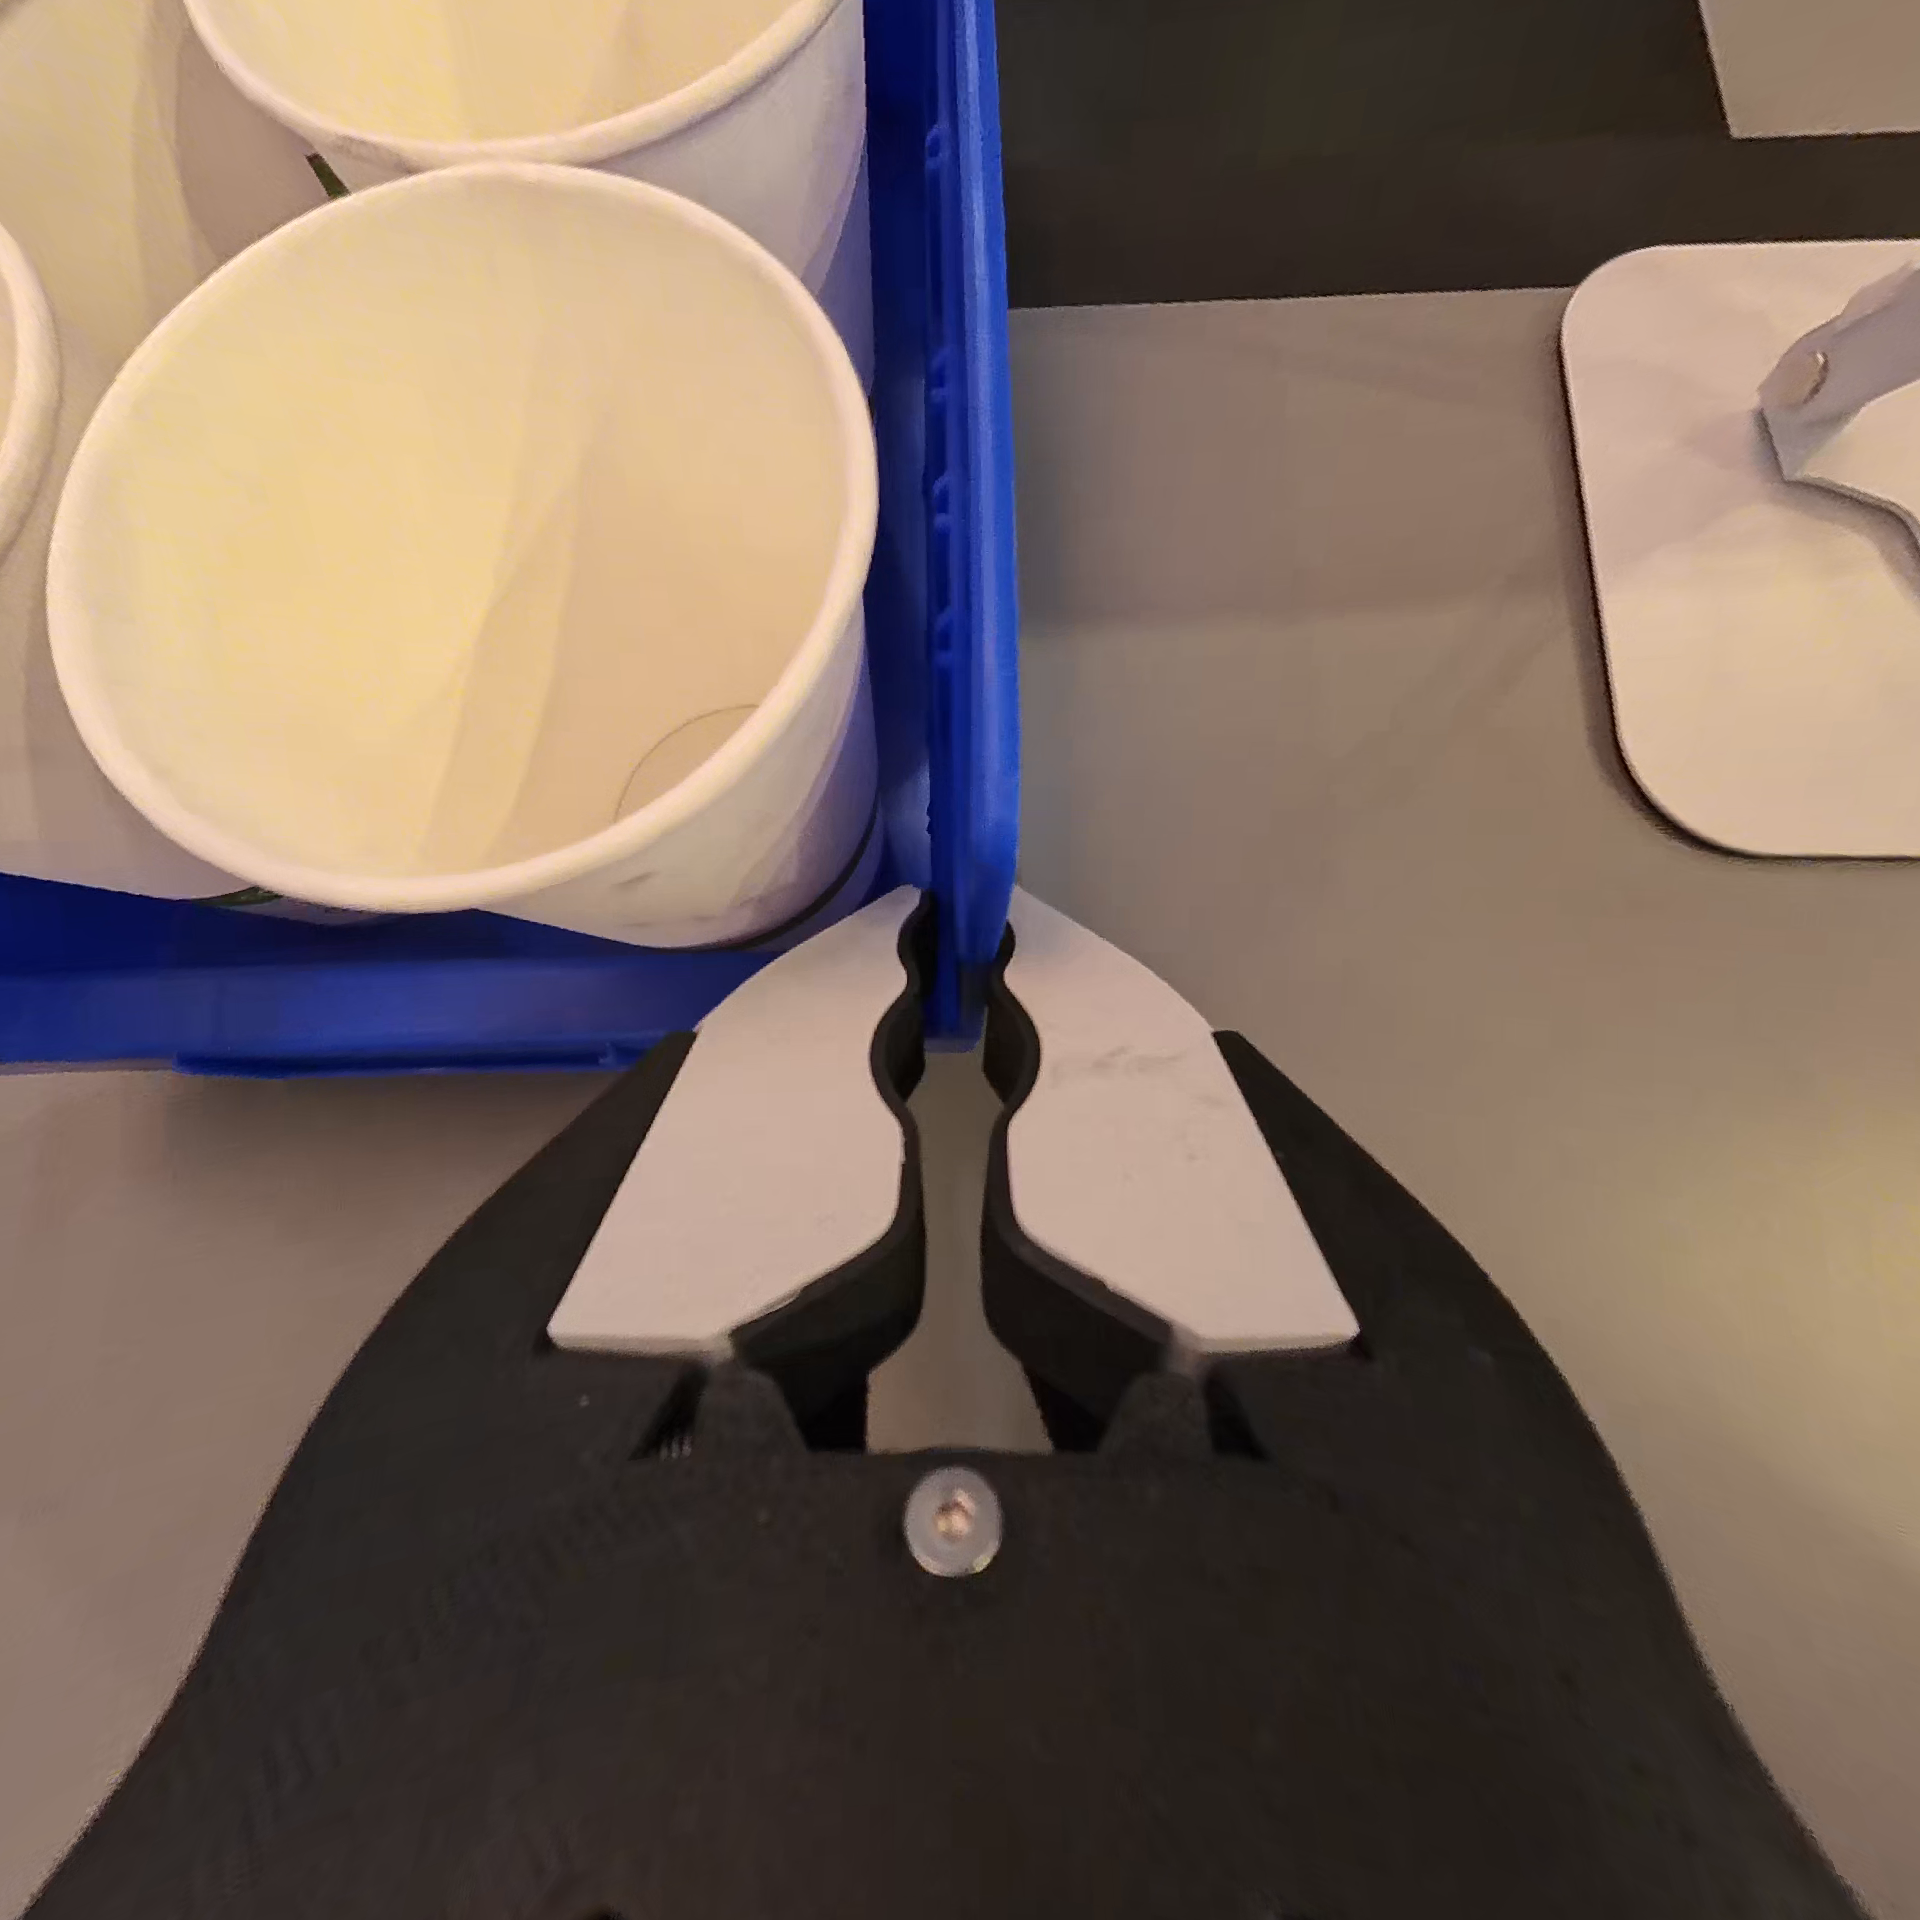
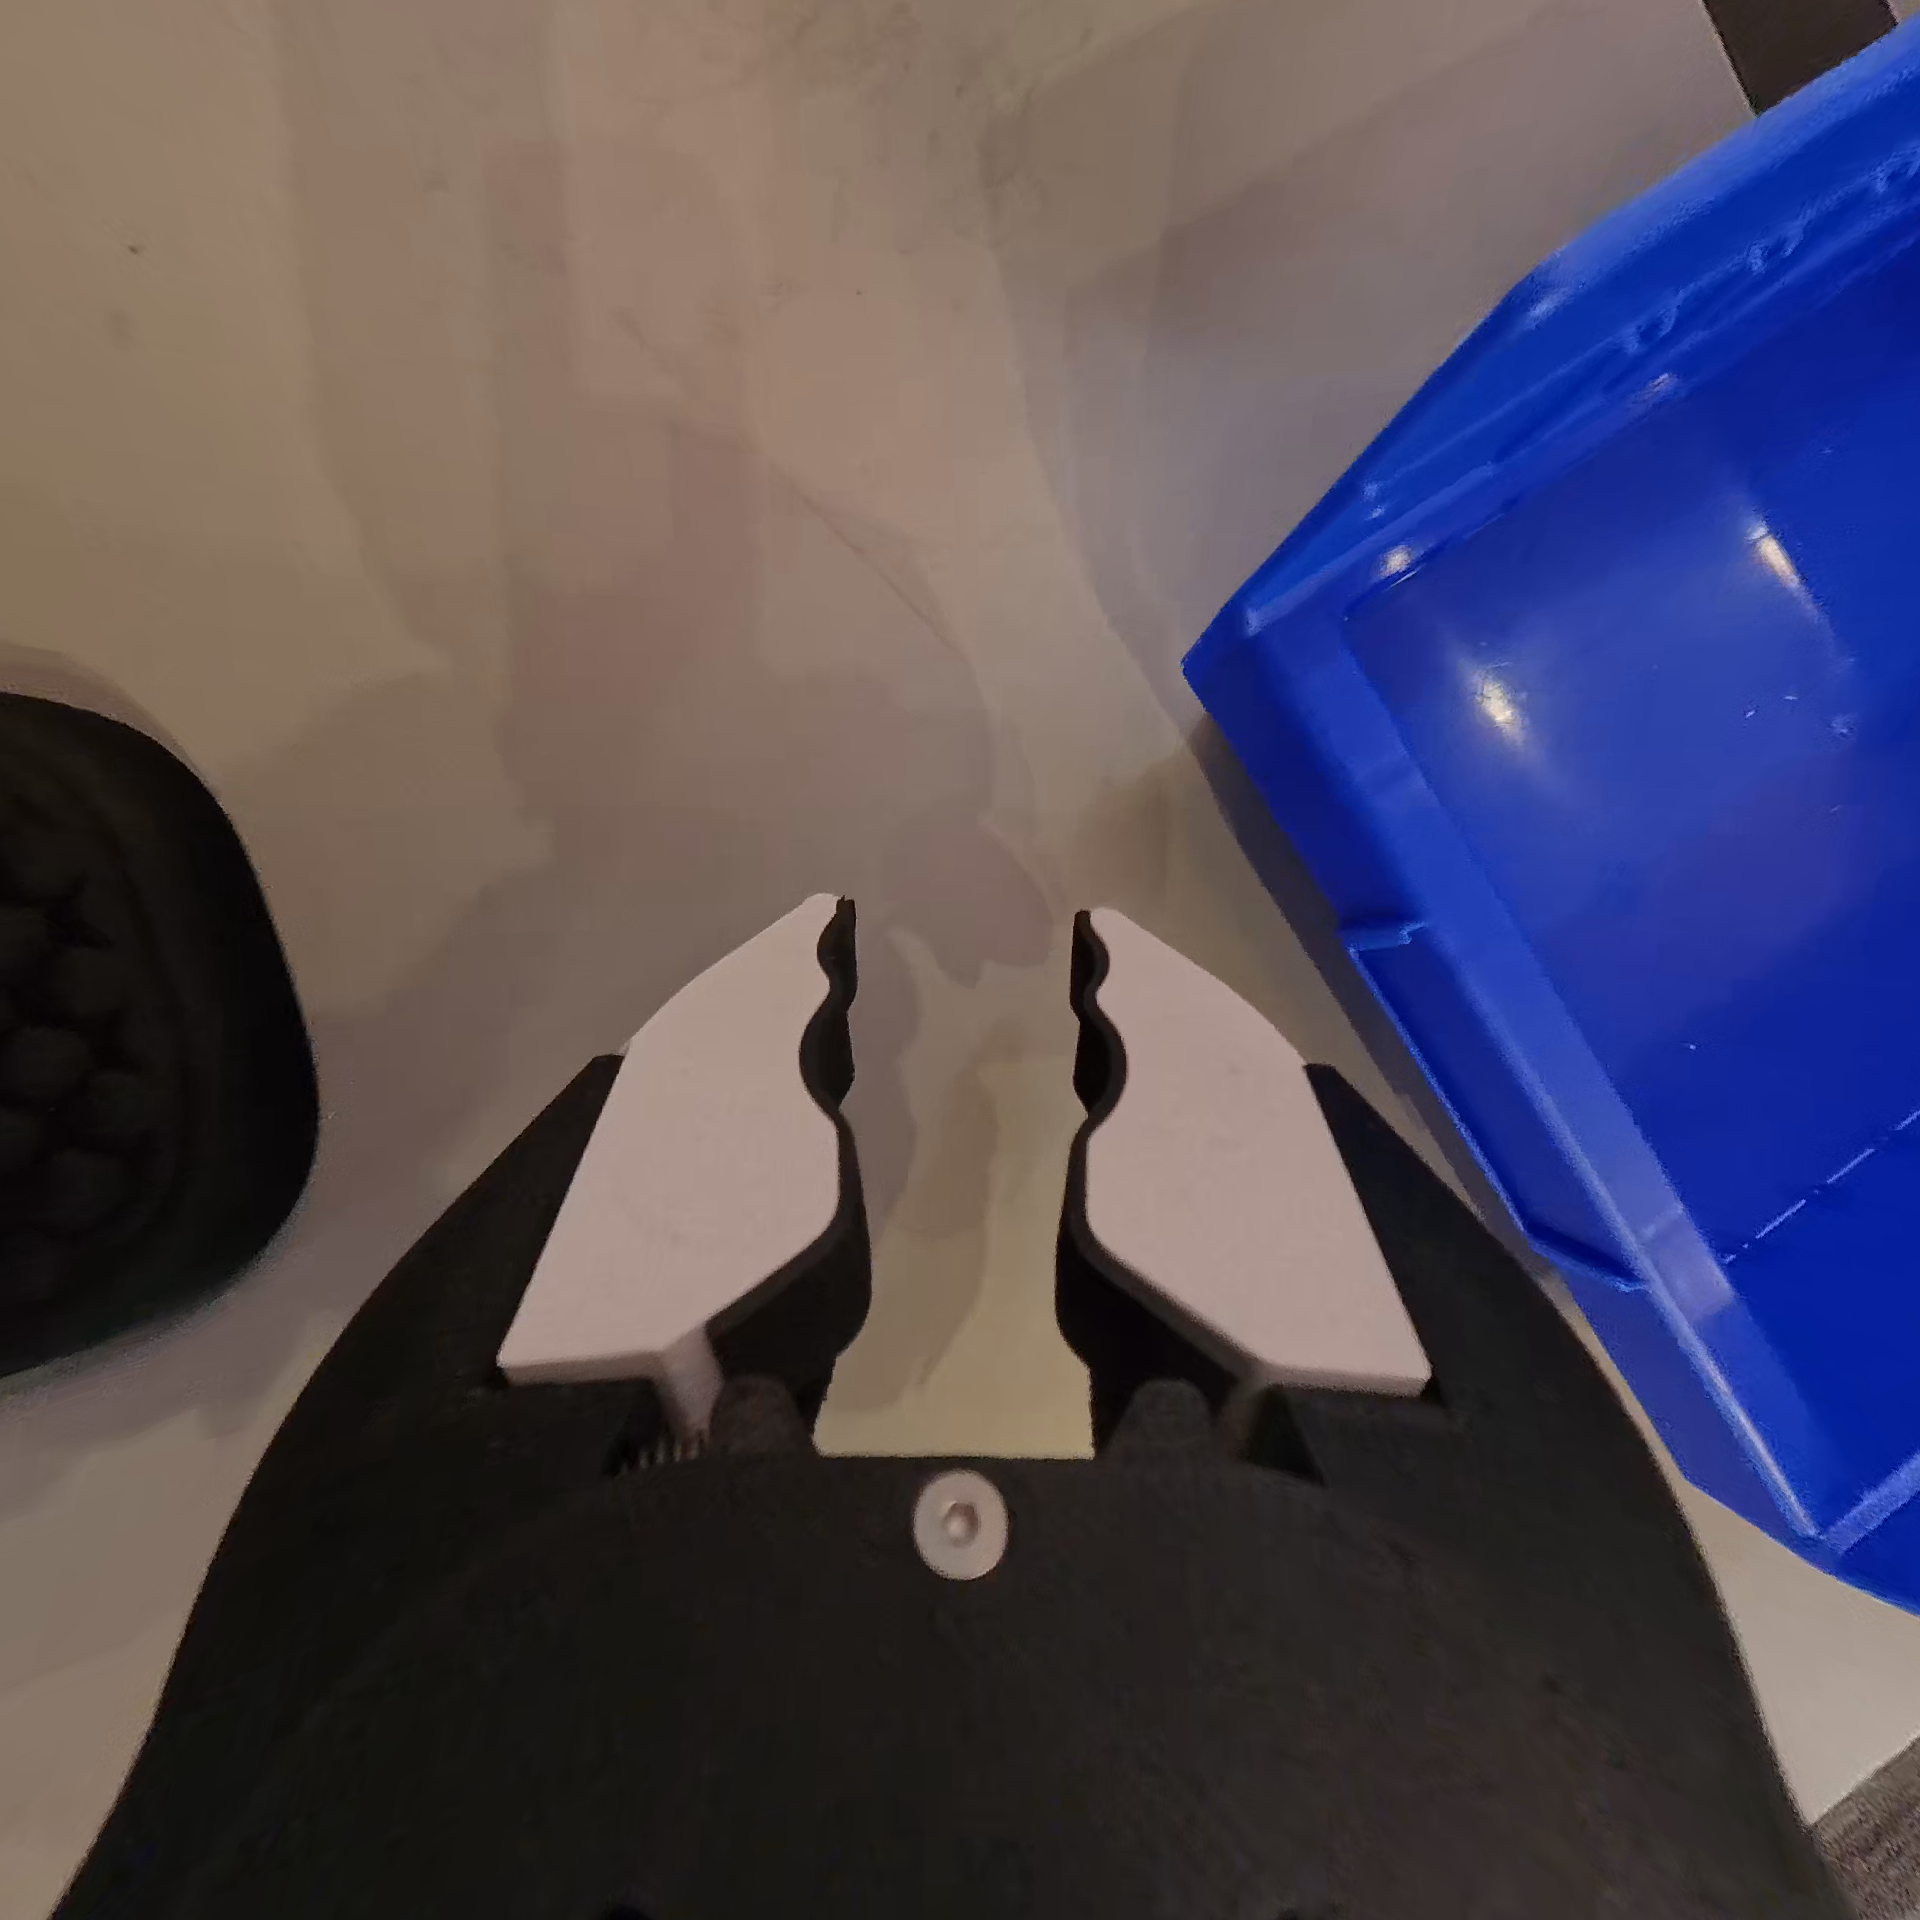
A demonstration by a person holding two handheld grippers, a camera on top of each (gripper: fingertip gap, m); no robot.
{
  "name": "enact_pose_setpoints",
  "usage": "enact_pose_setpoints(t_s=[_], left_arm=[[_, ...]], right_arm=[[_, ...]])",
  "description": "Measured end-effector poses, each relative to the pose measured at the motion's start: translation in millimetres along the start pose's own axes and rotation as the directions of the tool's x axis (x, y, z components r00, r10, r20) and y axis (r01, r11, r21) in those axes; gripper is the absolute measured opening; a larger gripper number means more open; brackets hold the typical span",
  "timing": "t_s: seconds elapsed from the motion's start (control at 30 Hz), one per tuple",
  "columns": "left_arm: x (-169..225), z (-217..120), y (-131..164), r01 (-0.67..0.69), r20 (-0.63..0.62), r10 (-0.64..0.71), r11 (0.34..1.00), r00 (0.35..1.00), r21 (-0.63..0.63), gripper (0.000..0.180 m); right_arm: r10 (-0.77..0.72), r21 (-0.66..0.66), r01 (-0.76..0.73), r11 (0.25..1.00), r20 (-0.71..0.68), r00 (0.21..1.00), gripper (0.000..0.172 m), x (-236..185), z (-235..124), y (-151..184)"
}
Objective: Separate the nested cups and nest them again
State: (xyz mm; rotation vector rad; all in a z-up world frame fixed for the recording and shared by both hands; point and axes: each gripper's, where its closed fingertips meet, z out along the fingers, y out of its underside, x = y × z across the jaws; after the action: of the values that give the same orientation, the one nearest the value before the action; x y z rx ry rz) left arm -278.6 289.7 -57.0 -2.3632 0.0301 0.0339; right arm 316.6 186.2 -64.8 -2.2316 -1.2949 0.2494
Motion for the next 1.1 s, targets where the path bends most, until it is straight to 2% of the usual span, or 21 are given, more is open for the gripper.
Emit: enact_pose_setpoints(t_s=[0.07, 0.1, 0.13, 0.17, 0.27, 0.37, 0.43, 0.53, 0.63, 0.77, 0.87, 1.0, 1.1], left_arm=[[2.6, 0.3, 0.1, 0.027, -0.038, -0.027, 1.000, 0.999, 0.004, 0.013], [0.3, -3.3, -0.5, 0.052, -0.034, -0.051, 0.998, 0.998, 0.019, 0.036], [-2.5, -8.8, -0.2, 0.056, -0.026, -0.055, 0.998, 0.998, 0.032, 0.049], [-4.7, -15.7, 2.0, 0.055, -0.020, -0.054, 0.998, 0.998, 0.035, 0.053], [-4.2, -40.8, 13.3, 0.022, -0.035, -0.021, 0.999, 0.999, 0.034, 0.063], [6.9, -65.2, 31.4, -0.065, -0.076, 0.066, 0.998, 0.995, 0.015, 0.064], [9.6, -77.1, 48.4, -0.106, -0.077, 0.105, 0.994, 0.991, -0.017, 0.064], [19.1, -87.1, 81.0, -0.095, -0.132, 0.084, 0.992, 0.988, -0.079, 0.067], [22.9, -93.6, 112.7, -0.117, -0.150, 0.099, 0.986, 0.984, -0.120, 0.075], [31.0, -95.3, 141.4, -0.195, -0.173, 0.174, 0.974, 0.969, -0.112, 0.085], [34.5, -94.8, 146.2, -0.204, -0.175, 0.183, 0.973, 0.967, -0.111, 0.092], [28.3, -96.3, 147.8, -0.189, -0.145, 0.174, 0.976, 0.974, -0.104, 0.101], [20.6, -96.1, 151.6, -0.154, -0.121, 0.139, 0.980, 0.983, -0.126, 0.107]], right_arm=[[0.014, 0.006, -0.014, 1.000, -0.006, 1.000, 0.041, -1.4, -4.2, -2.6], [0.027, 0.018, -0.027, 0.999, -0.002, 1.000, 0.042, -3.9, -7.1, -4.8], [0.036, 0.029, -0.036, 0.999, 0.002, 0.999, 0.043, -7.5, -10.0, -6.3], [0.039, 0.030, -0.039, 0.999, 0.007, 0.999, 0.043, -12.5, -12.4, -6.5], [0.040, 0.027, -0.041, 0.999, 0.047, 0.998, 0.044, -35.8, -18.8, -6.3], [0.054, 0.033, -0.057, 0.998, 0.092, 0.994, 0.047, -64.6, -22.5, -7.5], [0.082, 0.049, -0.088, 0.995, 0.119, 0.990, 0.050, -84.1, -21.4, -11.8], [0.133, 0.094, -0.148, 0.985, 0.146, 0.980, 0.065, -113.7, -14.7, -22.9], [0.176, 0.163, -0.197, 0.967, 0.138, 0.975, 0.066, -139.6, -9.6, -39.7], [0.295, 0.243, -0.298, 0.923, 0.048, 0.954, 0.084, -159.2, 1.8, -55.4], [0.321, 0.237, -0.297, 0.925, -0.068, 0.945, 0.109, -165.4, 17.9, -47.2], [0.333, 0.273, -0.263, 0.925, -0.254, 0.908, 0.110, -151.3, 13.9, -43.5], [0.297, 0.271, -0.213, 0.939, -0.321, 0.899, 0.106, -150.2, 13.9, -43.3]])
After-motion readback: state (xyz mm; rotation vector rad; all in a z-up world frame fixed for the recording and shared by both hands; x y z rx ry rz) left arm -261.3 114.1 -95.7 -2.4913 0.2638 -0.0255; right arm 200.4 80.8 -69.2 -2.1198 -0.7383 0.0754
